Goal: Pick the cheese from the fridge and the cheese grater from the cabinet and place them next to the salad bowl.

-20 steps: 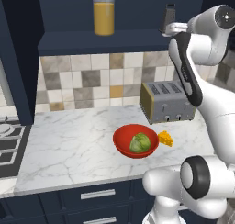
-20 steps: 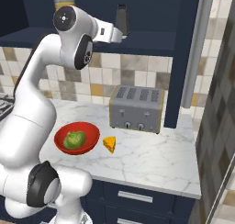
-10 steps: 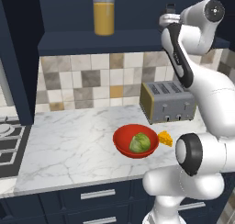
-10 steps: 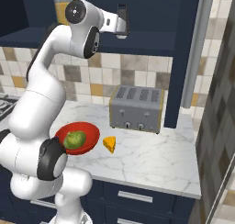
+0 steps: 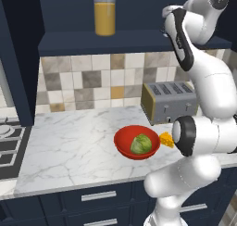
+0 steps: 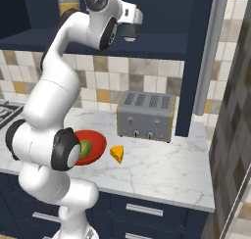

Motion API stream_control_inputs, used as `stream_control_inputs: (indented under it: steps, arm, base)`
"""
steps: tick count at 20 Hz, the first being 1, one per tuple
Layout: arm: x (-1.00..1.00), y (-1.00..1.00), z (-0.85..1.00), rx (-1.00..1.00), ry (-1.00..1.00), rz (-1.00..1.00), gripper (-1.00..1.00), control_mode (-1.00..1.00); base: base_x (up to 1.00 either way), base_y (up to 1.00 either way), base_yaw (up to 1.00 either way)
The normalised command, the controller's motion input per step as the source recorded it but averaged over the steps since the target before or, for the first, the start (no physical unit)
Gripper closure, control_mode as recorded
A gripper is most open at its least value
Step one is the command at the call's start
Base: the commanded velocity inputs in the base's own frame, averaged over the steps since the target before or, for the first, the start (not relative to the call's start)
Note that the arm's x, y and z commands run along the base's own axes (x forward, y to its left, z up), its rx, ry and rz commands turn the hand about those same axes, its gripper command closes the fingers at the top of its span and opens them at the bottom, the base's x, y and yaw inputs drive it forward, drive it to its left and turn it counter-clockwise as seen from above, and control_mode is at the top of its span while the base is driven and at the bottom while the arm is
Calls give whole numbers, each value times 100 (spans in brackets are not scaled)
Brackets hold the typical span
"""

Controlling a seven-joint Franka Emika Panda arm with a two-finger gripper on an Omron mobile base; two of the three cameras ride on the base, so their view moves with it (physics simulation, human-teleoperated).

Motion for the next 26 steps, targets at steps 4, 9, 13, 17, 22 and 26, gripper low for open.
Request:
stream_control_inputs:
  steps: [4,9,13,17,22,26]
  arm:
    - [30,-12,-2,-1,6,0,-100,-100]
    - [40,-1,-2,0,1,5,-100,-100]
    - [39,-7,0,0,4,4,-100,-100]
    - [42,-9,0,0,9,4,-100,-100]
    - [40,-5,0,-1,7,4,-100,-100]
    - [31,-8,0,-3,2,1,-100,-100]
  base:
    - [0,0,0]
    - [0,0,0]
    - [0,0,0]
    - [0,0,0]
    - [0,0,0]
    - [0,0,0]
